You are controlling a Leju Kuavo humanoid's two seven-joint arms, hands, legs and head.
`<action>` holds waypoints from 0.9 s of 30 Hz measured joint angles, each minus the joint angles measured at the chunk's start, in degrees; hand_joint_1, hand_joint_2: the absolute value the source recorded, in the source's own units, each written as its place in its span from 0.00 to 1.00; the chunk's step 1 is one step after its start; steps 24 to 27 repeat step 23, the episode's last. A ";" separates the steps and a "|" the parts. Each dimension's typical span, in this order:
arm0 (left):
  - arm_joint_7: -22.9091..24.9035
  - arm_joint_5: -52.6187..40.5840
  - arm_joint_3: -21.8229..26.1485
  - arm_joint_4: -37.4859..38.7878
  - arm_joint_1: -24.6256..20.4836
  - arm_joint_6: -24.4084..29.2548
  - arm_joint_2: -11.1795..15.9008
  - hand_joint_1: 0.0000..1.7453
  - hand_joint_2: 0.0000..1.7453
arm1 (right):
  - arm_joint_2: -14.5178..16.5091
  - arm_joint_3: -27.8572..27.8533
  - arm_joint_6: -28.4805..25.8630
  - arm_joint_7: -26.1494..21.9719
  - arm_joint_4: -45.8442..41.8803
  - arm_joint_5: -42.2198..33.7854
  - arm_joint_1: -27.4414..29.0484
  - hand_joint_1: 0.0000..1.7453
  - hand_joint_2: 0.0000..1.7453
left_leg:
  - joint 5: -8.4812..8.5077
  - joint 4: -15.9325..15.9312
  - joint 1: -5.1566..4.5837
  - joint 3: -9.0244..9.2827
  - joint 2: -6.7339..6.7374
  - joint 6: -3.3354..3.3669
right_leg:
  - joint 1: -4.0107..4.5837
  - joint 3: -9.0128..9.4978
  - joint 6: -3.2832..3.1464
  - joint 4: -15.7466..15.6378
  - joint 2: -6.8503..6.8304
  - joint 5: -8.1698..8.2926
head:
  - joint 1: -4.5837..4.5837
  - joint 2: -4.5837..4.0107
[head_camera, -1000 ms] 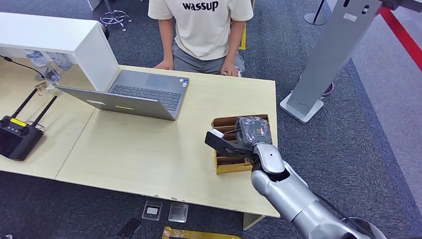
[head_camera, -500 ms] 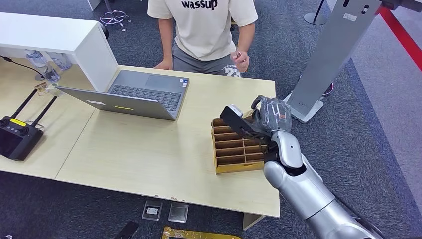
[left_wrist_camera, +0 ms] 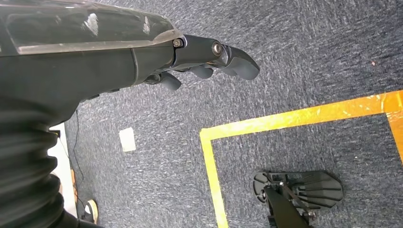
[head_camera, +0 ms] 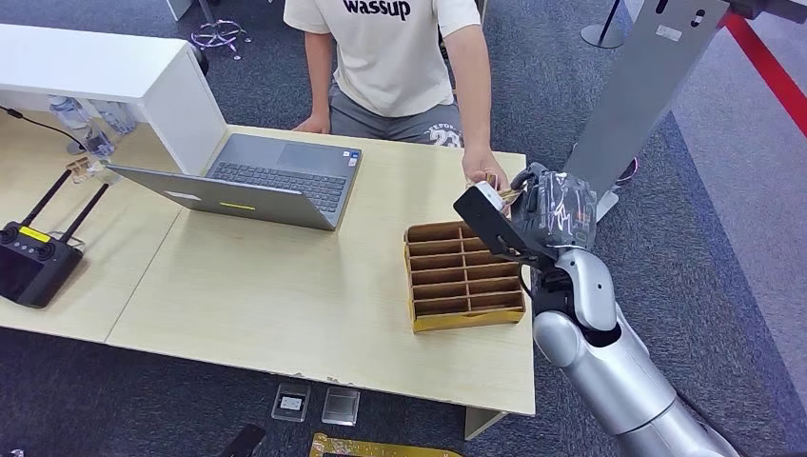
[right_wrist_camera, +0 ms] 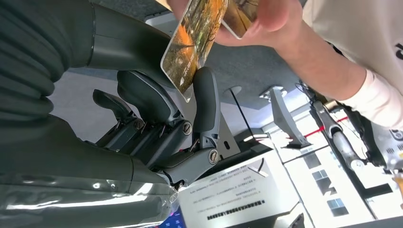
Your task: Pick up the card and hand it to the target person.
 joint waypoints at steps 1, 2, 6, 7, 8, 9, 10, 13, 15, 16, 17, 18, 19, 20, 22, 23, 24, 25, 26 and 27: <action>0.05 -0.08 0.00 0.00 -0.04 -0.07 -0.01 0.00 1.00 | -0.04 -0.06 -0.79 -0.36 0.03 0.08 0.07 0.98 1.00 | 0.00 0.00 0.00 0.00 0.00 0.00 | 0.00 0.00 0.00 0.00 0.00 0.00 | 0.00 0.00; 0.13 -0.18 0.00 0.00 -0.09 -0.17 -0.01 0.00 1.00 | -0.07 -0.14 -1.77 -0.86 0.12 0.19 0.13 0.98 1.00 | 0.00 0.00 0.00 -0.01 0.00 0.00 | 0.00 0.00 0.00 0.00 0.00 0.00 | -0.01 0.00; 0.36 -0.47 -0.01 0.00 -0.43 -0.62 -0.02 0.00 1.00 | -0.07 -0.91 -7.39 -4.50 1.59 0.40 0.22 0.98 1.00 | 0.00 0.00 0.00 -0.02 -0.01 0.00 | 0.00 0.00 0.00 0.00 -0.01 0.00 | -0.02 0.00; 0.39 -0.54 -0.02 -0.01 -0.54 -0.73 -0.02 0.00 1.00 | -0.06 -1.14 -8.78 -5.57 2.19 0.30 0.23 0.98 1.00 | 0.00 0.00 0.00 -0.03 -0.01 0.00 | 0.00 0.00 0.00 0.00 -0.01 0.00 | -0.01 0.00; 0.42 -0.62 -0.02 -0.01 -0.63 -0.82 -0.02 0.00 1.00 | -0.05 -1.33 -9.94 -6.56 2.80 0.15 0.24 0.98 1.00 | 0.00 0.00 0.00 -0.03 -0.01 0.00 | 0.00 0.00 0.00 0.00 -0.01 0.00 | 0.01 0.00; 0.43 -0.69 -0.02 -0.01 -0.72 -0.90 -0.02 0.00 1.00 | -0.04 -1.47 -11.00 -7.50 3.46 -0.03 0.25 0.98 1.00 | 0.00 0.00 0.00 -0.03 -0.01 0.00 | 0.00 0.00 0.00 0.00 -0.01 0.00 | 0.02 0.00; 0.43 -0.75 -0.03 -0.02 -0.80 -0.93 -0.02 0.00 1.00 | -0.01 -1.58 -12.01 -8.41 4.17 -0.25 0.26 0.98 1.00 | 0.00 0.00 0.00 -0.03 -0.01 0.00 | 0.00 0.00 0.00 0.00 -0.01 0.00 | 0.02 0.00; 0.38 -0.87 -0.05 -0.02 -0.96 -1.10 -0.04 0.00 1.00 | 0.22 -2.03 -14.35 -10.44 6.46 -0.96 0.31 0.73 1.00 | 0.00 0.00 0.00 -0.03 -0.01 0.00 | 0.00 0.00 0.00 0.00 -0.01 0.00 | 0.02 0.00; 0.14 -1.06 -0.08 -0.02 -1.01 -1.45 -0.04 0.00 1.00 | 0.42 -2.36 -14.91 -11.00 7.68 -1.21 0.36 0.31 1.00 | 0.00 0.00 0.00 -0.03 -0.01 0.00 | 0.00 0.00 0.00 0.00 -0.01 0.00 | 0.01 0.00; 0.03 -1.29 -0.12 -0.02 -1.03 -1.69 -0.04 0.00 1.00 | 0.54 -2.50 -15.05 -11.24 8.27 -1.29 0.38 0.17 1.00 | 0.00 0.00 0.00 -0.03 -0.01 0.00 | 0.00 0.00 0.00 0.00 -0.01 0.00 | -0.02 0.00; -0.07 -1.52 -0.17 -0.02 -1.05 -1.92 -0.04 0.00 0.75 | 0.66 -2.61 -15.16 -11.46 8.85 -1.45 0.39 0.07 1.00 | 0.00 0.00 0.00 -0.03 -0.01 0.00 | 0.00 0.00 0.00 0.00 -0.01 0.00 | -0.03 0.00; -0.18 -1.74 -0.22 -0.02 -1.07 -2.07 -0.04 0.00 0.50 | 0.79 -2.69 -15.22 -11.72 9.44 -1.80 0.40 0.02 1.00 | 0.00 0.00 0.00 -0.03 -0.01 0.00 | 0.00 0.00 0.00 0.00 -0.01 0.00 | -0.04 0.00; -0.32 -1.84 -0.25 -0.02 -1.07 -2.16 -0.04 0.00 0.25 | 0.90 -2.75 -15.24 -12.05 9.91 -2.38 0.42 0.00 1.00 | 0.00 0.00 0.00 -0.04 -0.01 0.00 | 0.00 0.00 0.00 0.00 -0.01 0.00 | -0.04 0.00; -0.50 -1.81 -0.26 -0.01 -1.07 -2.19 -0.04 0.00 0.00 | 0.99 -2.80 -15.19 -12.53 10.25 -3.30 0.46 0.00 1.00 | 0.00 0.00 0.00 -0.04 -0.01 0.00 | 0.00 0.00 0.00 0.00 -0.01 0.00 | -0.03 0.00; -0.81 -1.66 -0.26 0.00 -1.05 -2.16 -0.04 0.00 0.00 | 1.16 -2.96 -14.89 -14.28 10.76 -6.28 0.64 0.00 1.00 | 0.00 0.00 0.00 -0.04 -0.01 0.00 | 0.00 0.00 0.00 0.00 -0.01 0.00 | -0.02 0.00; -0.88 -1.60 -0.26 0.00 -1.05 -2.15 -0.04 0.00 0.00 | 1.21 -2.99 -14.79 -14.81 10.87 -7.18 0.70 0.00 1.00 | 0.00 0.00 0.00 -0.04 -0.01 0.00 | 0.00 0.00 0.00 0.00 -0.01 0.00 | -0.01 0.00; -0.88 -1.60 -0.26 0.00 -1.05 -2.15 -0.04 0.00 0.00 | 1.21 -2.99 -14.79 -14.81 10.87 -7.18 0.70 0.00 1.00 | 0.00 0.00 0.00 -0.04 -0.01 0.00 | 0.00 0.00 0.00 0.00 -0.01 0.00 | -0.01 0.00; -0.88 -1.60 -0.26 0.00 -1.05 -2.15 -0.04 0.00 0.00 | 1.21 -2.99 -14.79 -14.81 10.87 -7.18 0.70 0.00 1.00 | 0.00 0.00 0.00 -0.04 -0.01 0.00 | 0.00 0.00 0.00 0.00 -0.01 0.00 | -0.01 0.00; -0.88 -1.60 -0.26 0.00 -1.05 -2.15 -0.04 0.00 0.00 | 1.21 -2.99 -14.79 -14.81 10.87 -7.18 0.70 0.00 1.00 | 0.00 0.00 0.00 -0.04 -0.01 0.00 | 0.00 0.00 0.00 0.00 -0.01 0.00 | -0.01 0.00; -0.88 -1.60 -0.26 0.00 -1.05 -2.15 -0.04 0.00 0.00 | 1.21 -2.99 -14.79 -14.81 10.87 -7.18 0.70 0.00 1.00 | 0.00 0.00 0.00 -0.04 -0.01 0.00 | 0.00 0.00 0.00 0.00 -0.01 0.00 | -0.01 0.00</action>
